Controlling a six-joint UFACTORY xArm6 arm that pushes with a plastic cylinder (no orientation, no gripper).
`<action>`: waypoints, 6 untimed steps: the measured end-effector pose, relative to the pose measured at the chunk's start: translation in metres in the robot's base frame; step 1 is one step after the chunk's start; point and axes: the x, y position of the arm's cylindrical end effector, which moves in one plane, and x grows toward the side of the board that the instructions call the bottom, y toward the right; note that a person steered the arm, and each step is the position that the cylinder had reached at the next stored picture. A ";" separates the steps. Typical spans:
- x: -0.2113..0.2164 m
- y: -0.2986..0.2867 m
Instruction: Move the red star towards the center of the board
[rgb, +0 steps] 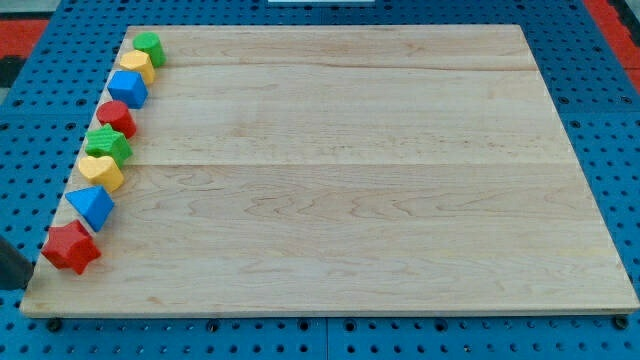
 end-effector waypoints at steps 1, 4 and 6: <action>0.000 0.000; 0.000 -0.002; 0.006 0.009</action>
